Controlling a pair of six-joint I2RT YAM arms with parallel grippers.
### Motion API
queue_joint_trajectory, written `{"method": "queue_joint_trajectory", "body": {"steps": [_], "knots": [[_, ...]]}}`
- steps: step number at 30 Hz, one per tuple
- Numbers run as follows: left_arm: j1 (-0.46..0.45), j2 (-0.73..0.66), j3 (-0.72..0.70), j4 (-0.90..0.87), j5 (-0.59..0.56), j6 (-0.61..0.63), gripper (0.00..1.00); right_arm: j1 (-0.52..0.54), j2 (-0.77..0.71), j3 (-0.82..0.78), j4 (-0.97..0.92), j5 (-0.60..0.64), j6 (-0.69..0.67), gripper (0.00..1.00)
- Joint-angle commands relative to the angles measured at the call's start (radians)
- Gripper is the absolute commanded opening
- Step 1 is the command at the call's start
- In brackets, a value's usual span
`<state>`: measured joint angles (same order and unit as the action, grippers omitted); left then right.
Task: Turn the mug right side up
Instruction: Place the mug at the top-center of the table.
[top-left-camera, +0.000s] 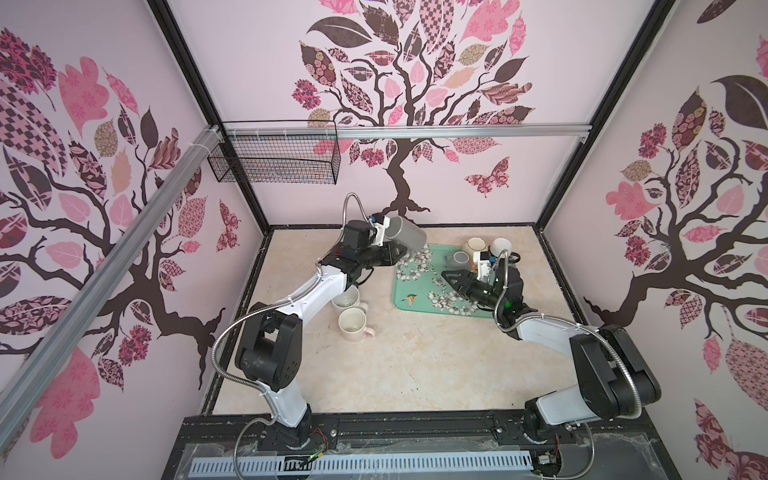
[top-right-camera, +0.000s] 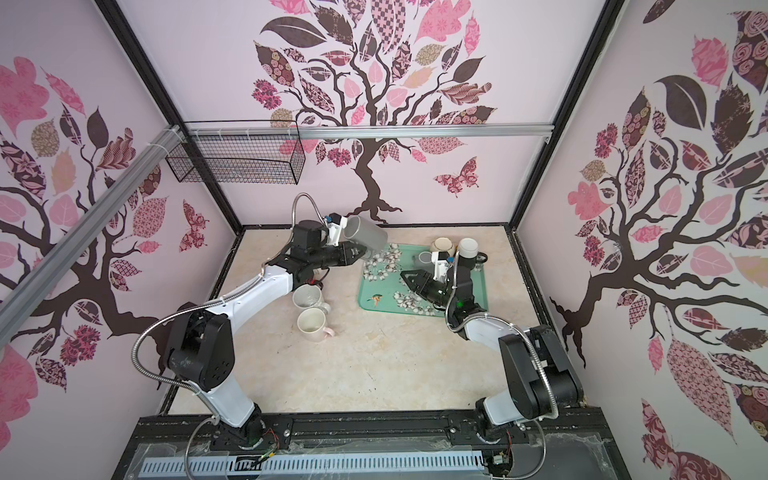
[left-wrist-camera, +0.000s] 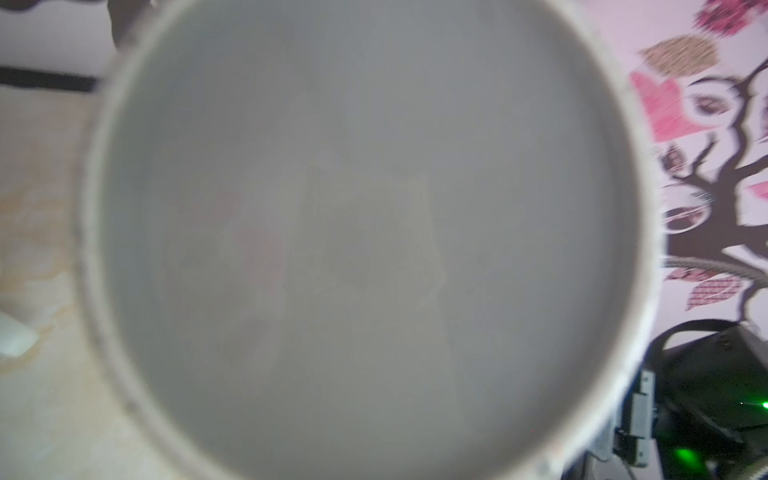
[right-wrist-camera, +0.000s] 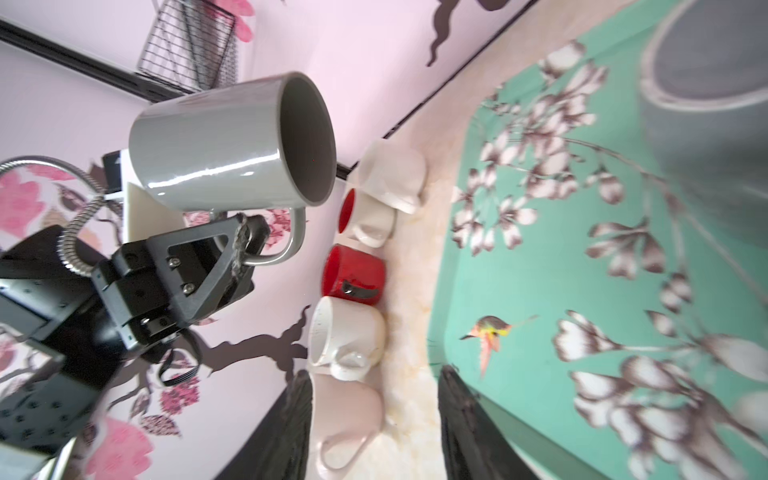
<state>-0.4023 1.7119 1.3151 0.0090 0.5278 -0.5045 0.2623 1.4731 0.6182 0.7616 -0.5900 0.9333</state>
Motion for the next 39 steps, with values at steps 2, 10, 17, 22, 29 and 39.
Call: {"method": "queue_joint_trajectory", "body": {"steps": [2, 10, 17, 22, 29, 39], "knots": [[0.001, -0.081, -0.052, 0.377, 0.135, -0.139, 0.00, 0.007, -0.036, 0.060, 0.226, -0.127, 0.124, 0.53], [-0.001, -0.106, -0.073, 0.549, 0.208, -0.286, 0.00, 0.020, 0.091, 0.169, 0.497, -0.191, 0.351, 0.55], [-0.018, -0.112, -0.078, 0.585, 0.220, -0.335, 0.00, 0.062, 0.171, 0.247, 0.573, -0.178, 0.407, 0.53], [-0.040, -0.119, -0.084, 0.589, 0.230, -0.347, 0.00, 0.071, 0.196, 0.285, 0.548, -0.166, 0.400, 0.50], [-0.068, -0.123, -0.098, 0.602, 0.234, -0.361, 0.00, 0.071, 0.220, 0.307, 0.546, -0.168, 0.419, 0.35], [-0.070, -0.124, -0.134, 0.558, 0.237, -0.337, 0.00, 0.072, 0.226, 0.321, 0.576, -0.173, 0.428, 0.00]]}}
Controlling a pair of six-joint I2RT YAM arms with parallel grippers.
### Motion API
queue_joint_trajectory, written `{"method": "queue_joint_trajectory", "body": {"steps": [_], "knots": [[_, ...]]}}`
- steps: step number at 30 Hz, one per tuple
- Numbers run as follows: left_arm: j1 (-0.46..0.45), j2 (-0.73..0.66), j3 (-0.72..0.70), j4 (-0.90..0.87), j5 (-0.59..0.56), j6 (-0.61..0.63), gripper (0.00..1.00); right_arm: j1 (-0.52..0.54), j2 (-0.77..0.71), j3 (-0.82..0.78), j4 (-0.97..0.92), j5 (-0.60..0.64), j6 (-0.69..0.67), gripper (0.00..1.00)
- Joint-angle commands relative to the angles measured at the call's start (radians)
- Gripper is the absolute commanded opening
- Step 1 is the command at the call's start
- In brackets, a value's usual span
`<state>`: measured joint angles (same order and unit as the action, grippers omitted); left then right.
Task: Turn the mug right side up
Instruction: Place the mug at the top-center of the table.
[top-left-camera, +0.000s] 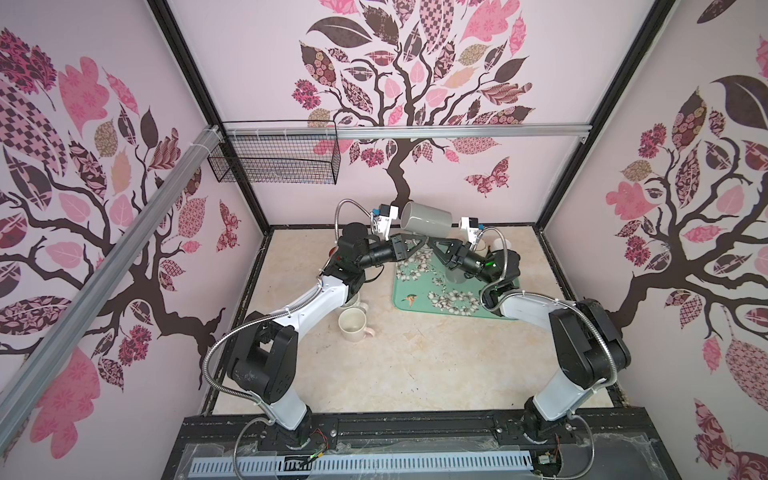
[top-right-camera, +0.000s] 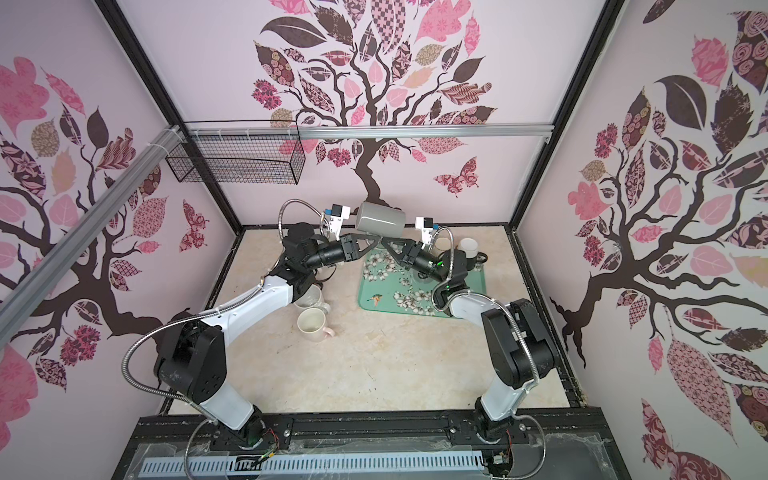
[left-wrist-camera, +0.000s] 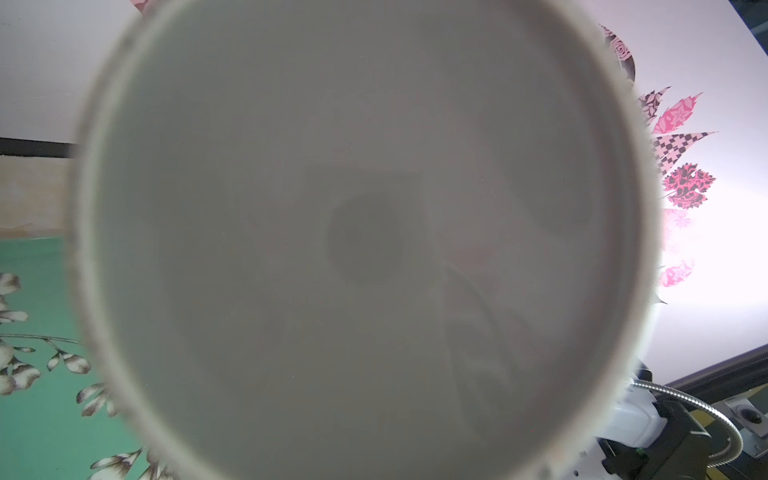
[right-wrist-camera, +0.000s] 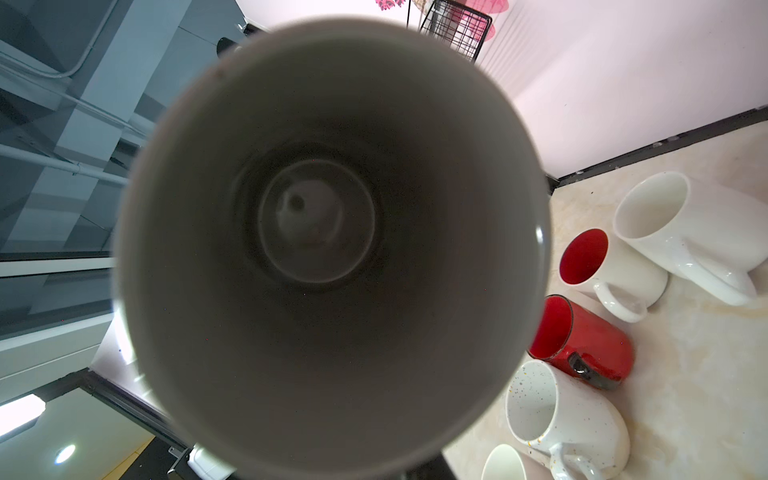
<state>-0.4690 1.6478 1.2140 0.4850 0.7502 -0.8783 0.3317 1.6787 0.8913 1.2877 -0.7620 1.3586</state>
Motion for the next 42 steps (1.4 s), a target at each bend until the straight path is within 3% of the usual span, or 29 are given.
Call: {"method": "queue_joint_trajectory", "body": {"steps": [1, 7, 12, 17, 21, 24, 34, 42], "knots": [[-0.003, -0.064, -0.041, 0.060, 0.009, 0.051, 0.02, 0.002, 0.023, 0.050, 0.048, 0.000, -0.001, 0.00], [0.013, -0.129, -0.098, -0.105, -0.040, 0.175, 0.41, 0.001, 0.003, 0.062, -0.075, 0.019, -0.126, 0.00], [0.069, -0.217, -0.174, -0.208, -0.079, 0.241, 0.53, 0.003, -0.048, 0.069, -0.280, 0.085, -0.320, 0.00], [0.107, -0.332, -0.247, -0.344, -0.138, 0.340, 0.57, 0.004, -0.065, 0.125, -0.492, 0.147, -0.480, 0.00], [0.119, -0.444, -0.284, -0.528, -0.252, 0.473, 0.58, 0.057, -0.073, 0.232, -0.861, 0.298, -0.797, 0.00], [0.123, -0.516, -0.301, -0.634, -0.342, 0.555, 0.58, 0.117, -0.040, 0.299, -1.010, 0.419, -0.964, 0.00], [0.135, -0.682, -0.319, -0.807, -0.518, 0.679, 0.58, 0.274, 0.157, 0.471, -1.176, 0.633, -1.224, 0.00], [0.136, -0.779, -0.312, -0.859, -0.607, 0.775, 0.59, 0.324, 0.328, 0.633, -1.267, 0.676, -1.301, 0.00]]}}
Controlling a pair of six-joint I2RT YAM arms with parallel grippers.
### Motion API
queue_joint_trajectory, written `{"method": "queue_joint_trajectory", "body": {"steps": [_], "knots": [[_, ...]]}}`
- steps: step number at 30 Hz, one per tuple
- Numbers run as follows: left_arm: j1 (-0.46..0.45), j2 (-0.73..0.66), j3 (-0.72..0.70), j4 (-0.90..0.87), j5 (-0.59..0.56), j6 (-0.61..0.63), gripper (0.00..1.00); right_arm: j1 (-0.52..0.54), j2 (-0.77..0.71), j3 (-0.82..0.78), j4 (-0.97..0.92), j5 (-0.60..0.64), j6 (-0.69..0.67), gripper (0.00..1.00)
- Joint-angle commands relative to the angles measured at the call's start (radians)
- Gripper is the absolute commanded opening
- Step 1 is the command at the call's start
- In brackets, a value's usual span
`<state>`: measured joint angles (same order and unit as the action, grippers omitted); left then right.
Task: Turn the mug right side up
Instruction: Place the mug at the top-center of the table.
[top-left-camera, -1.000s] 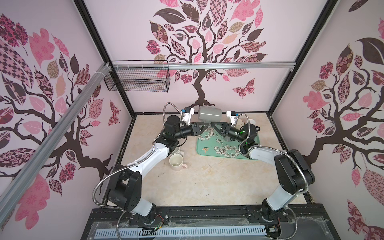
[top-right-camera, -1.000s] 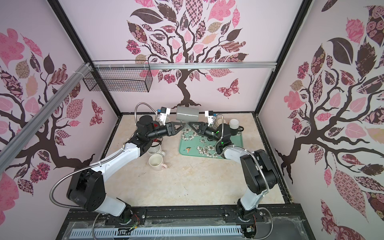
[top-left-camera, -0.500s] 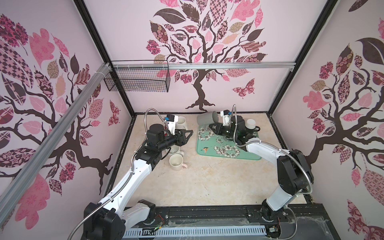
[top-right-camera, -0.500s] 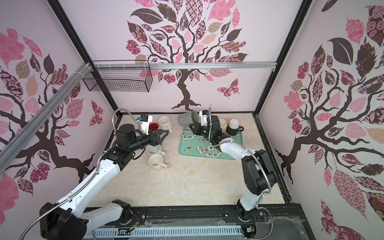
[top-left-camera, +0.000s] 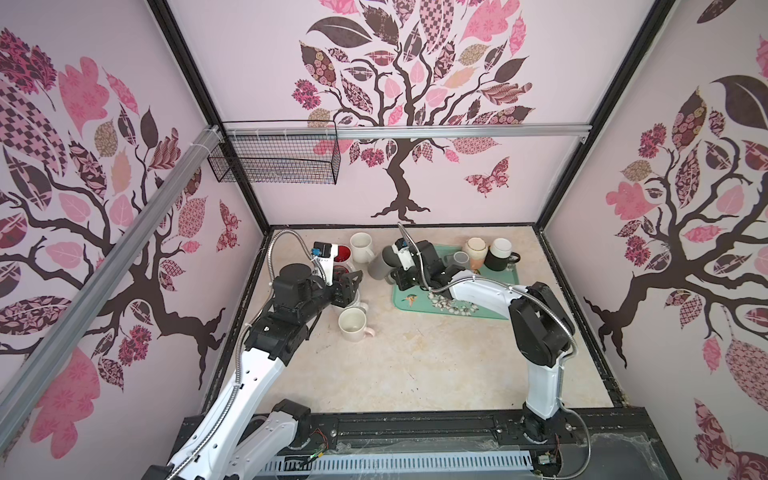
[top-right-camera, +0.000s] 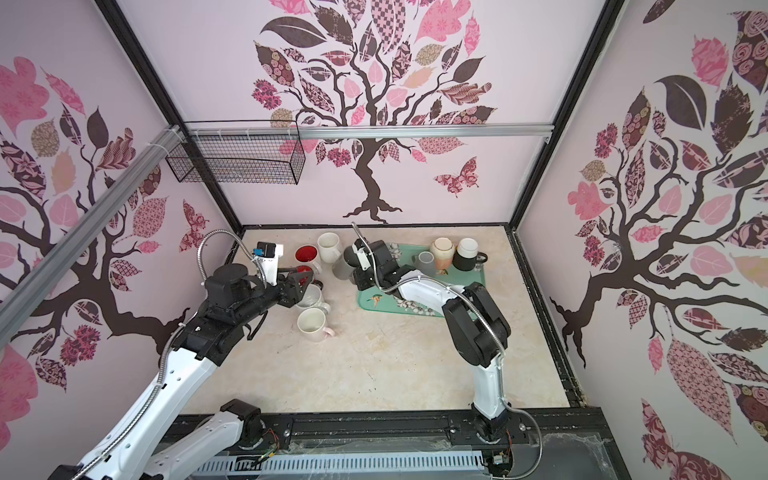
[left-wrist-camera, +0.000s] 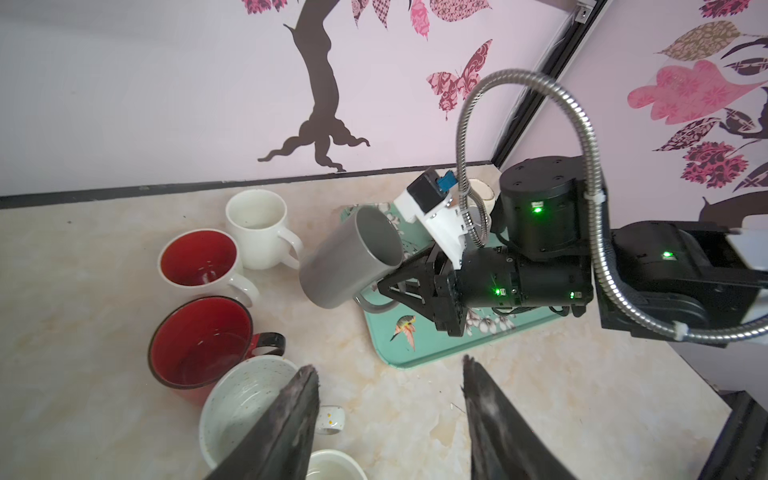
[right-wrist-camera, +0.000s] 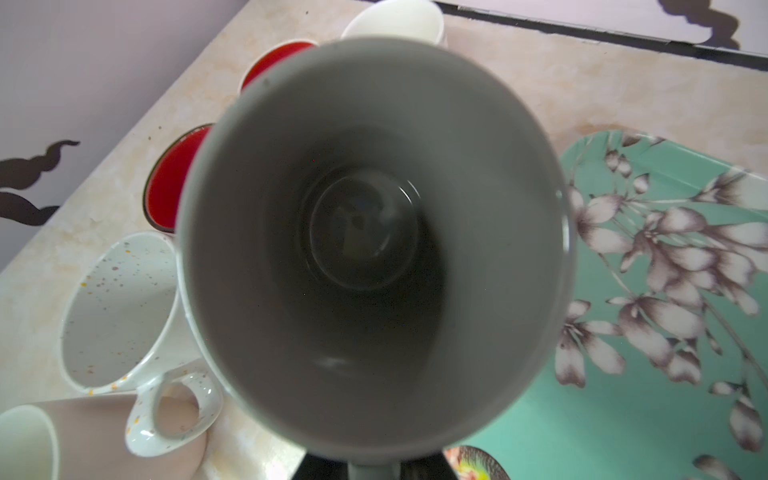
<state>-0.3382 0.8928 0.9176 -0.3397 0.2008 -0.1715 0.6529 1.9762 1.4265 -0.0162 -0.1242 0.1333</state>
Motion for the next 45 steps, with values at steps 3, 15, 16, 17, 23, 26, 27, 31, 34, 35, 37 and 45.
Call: {"method": "queue_joint_trajectory", "body": {"steps": [3, 15, 16, 17, 23, 26, 27, 31, 34, 35, 37, 45], "knots": [[0.007, -0.036, -0.014, -0.052, -0.091, 0.100, 0.59, 0.019, 0.073, 0.140, 0.017, 0.047, -0.095, 0.00], [-0.002, -0.065, -0.028, -0.080, -0.165, 0.162, 0.59, 0.080, 0.285, 0.413, -0.160, 0.183, -0.169, 0.00], [-0.004, -0.067, -0.028, -0.085, -0.173, 0.169, 0.59, 0.079, 0.299, 0.433, -0.171, 0.188, -0.170, 0.00], [-0.007, -0.069, -0.028, -0.088, -0.181, 0.171, 0.59, 0.079, 0.313, 0.452, -0.180, 0.193, -0.171, 0.00], [-0.025, -0.074, -0.038, -0.085, -0.204, 0.189, 0.59, 0.080, 0.364, 0.543, -0.225, 0.247, -0.176, 0.07], [-0.030, -0.077, -0.045, -0.082, -0.212, 0.193, 0.59, 0.080, 0.376, 0.568, -0.232, 0.286, -0.178, 0.19], [-0.031, -0.078, -0.047, -0.082, -0.213, 0.194, 0.60, 0.079, 0.380, 0.574, -0.233, 0.296, -0.179, 0.22], [-0.032, -0.082, -0.052, -0.080, -0.215, 0.195, 0.60, 0.080, 0.410, 0.624, -0.256, 0.327, -0.189, 0.33], [-0.033, -0.084, -0.055, -0.079, -0.213, 0.194, 0.59, 0.081, 0.427, 0.660, -0.273, 0.334, -0.196, 0.36], [-0.033, -0.084, -0.056, -0.078, -0.212, 0.194, 0.60, 0.080, 0.428, 0.665, -0.273, 0.335, -0.197, 0.36], [-0.032, -0.083, -0.057, -0.076, -0.211, 0.193, 0.60, 0.081, 0.425, 0.668, -0.273, 0.333, -0.198, 0.36], [-0.033, -0.074, -0.066, -0.065, -0.205, 0.186, 0.60, 0.080, 0.347, 0.619, -0.282, 0.312, -0.170, 0.37]]}}
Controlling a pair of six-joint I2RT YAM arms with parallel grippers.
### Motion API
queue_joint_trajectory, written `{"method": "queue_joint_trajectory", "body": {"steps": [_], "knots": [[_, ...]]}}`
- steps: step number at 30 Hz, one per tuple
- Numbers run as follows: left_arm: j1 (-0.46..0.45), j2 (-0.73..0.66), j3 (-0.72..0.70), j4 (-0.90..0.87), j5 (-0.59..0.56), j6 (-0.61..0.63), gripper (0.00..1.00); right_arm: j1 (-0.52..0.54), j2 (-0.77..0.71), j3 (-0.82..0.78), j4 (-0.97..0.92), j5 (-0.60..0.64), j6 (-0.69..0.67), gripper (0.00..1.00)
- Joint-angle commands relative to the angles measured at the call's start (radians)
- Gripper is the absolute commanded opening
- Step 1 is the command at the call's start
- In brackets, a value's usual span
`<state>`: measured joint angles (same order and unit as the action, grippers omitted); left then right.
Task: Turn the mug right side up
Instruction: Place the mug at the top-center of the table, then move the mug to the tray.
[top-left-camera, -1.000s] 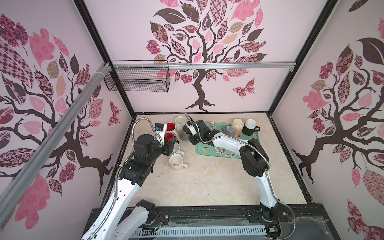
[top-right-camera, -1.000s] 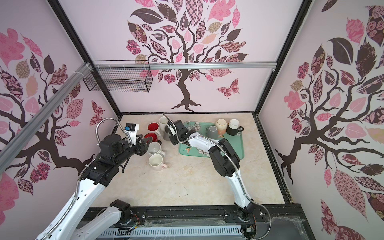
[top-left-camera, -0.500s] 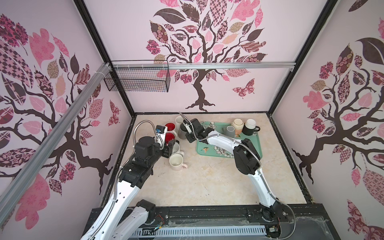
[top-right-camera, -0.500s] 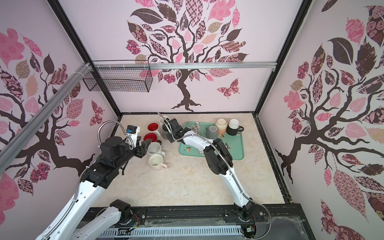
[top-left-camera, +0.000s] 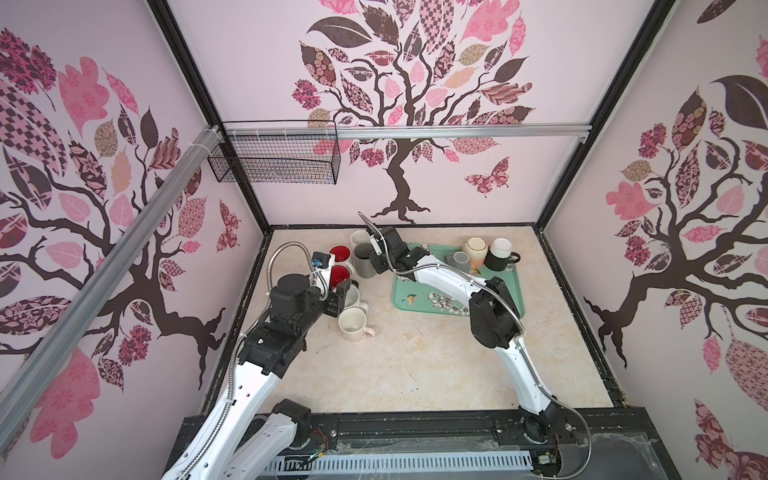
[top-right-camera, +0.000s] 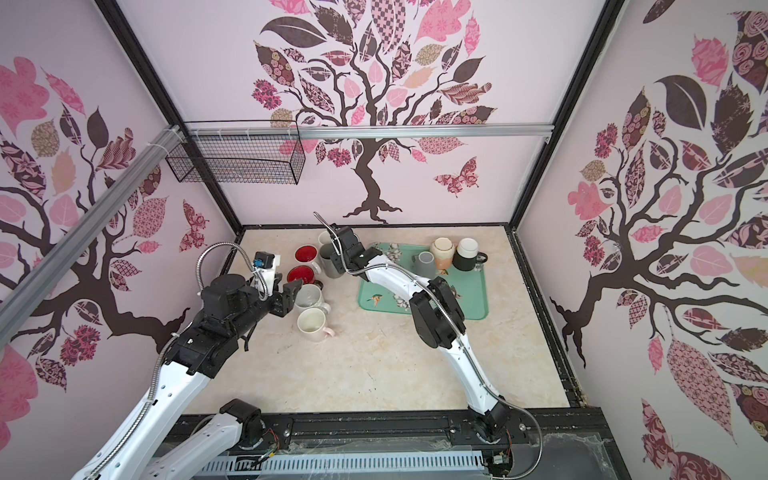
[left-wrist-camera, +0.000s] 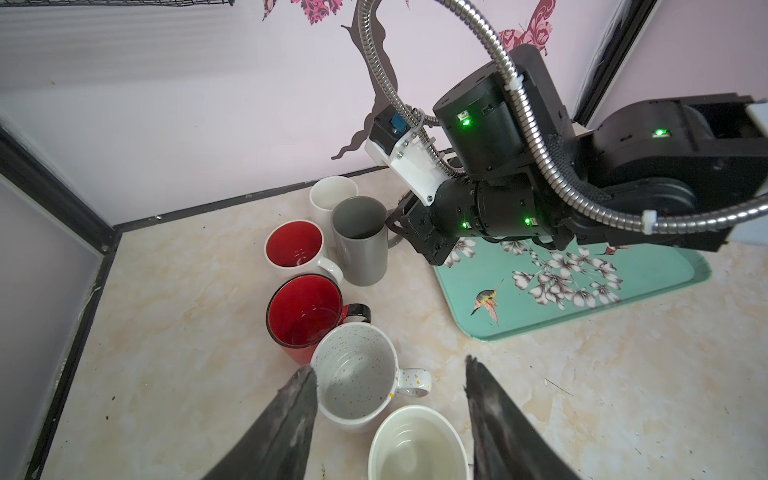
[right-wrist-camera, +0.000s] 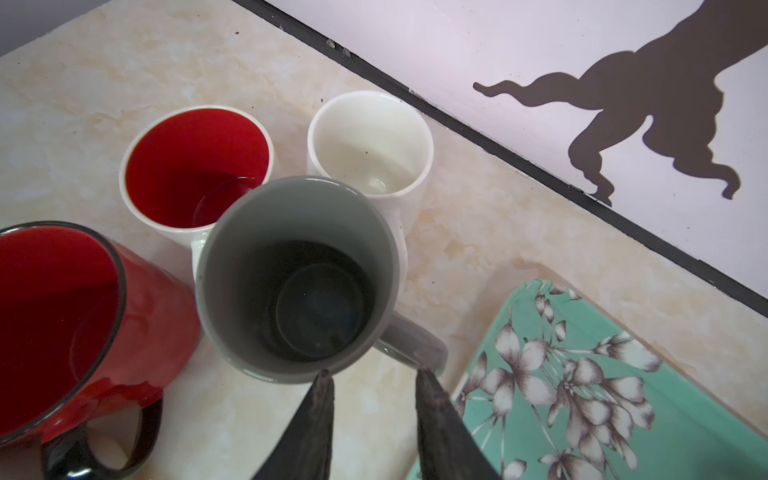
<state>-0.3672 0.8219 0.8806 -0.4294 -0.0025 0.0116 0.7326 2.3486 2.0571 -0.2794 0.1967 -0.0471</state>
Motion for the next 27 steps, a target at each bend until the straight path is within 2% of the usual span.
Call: {"method": "queue_joint_trajectory", "body": {"steps": [1, 5, 9, 12, 15, 18, 21, 27], "knots": [[-0.003, 0.001, -0.031, 0.031, 0.000, 0.002, 0.61, 0.001, -0.059, -0.040, -0.007, -0.014, 0.017, 0.38], [-0.003, 0.029, -0.046, 0.079, 0.022, -0.010, 0.67, -0.009, -0.213, -0.223, 0.077, -0.015, 0.032, 0.43], [-0.003, 0.119, -0.012, 0.093, 0.137, -0.013, 0.67, -0.076, -0.365, -0.402, 0.120, -0.038, 0.094, 0.46], [-0.005, 0.197, 0.032, 0.071, 0.213, -0.033, 0.67, -0.178, -0.472, -0.545, 0.162, -0.069, 0.171, 0.49], [-0.033, 0.262, 0.063, 0.069, 0.229, -0.048, 0.67, -0.311, -0.539, -0.643, 0.178, -0.132, 0.253, 0.50], [-0.095, 0.341, 0.114, 0.061, 0.214, -0.037, 0.66, -0.455, -0.550, -0.676, 0.162, -0.251, 0.336, 0.52], [-0.142, 0.457, 0.197, 0.036, 0.228, -0.035, 0.65, -0.550, -0.533, -0.690, 0.160, -0.337, 0.381, 0.53], [-0.220, 0.655, 0.365, -0.023, 0.253, -0.034, 0.58, -0.579, -0.489, -0.685, 0.166, -0.385, 0.385, 0.52]]}}
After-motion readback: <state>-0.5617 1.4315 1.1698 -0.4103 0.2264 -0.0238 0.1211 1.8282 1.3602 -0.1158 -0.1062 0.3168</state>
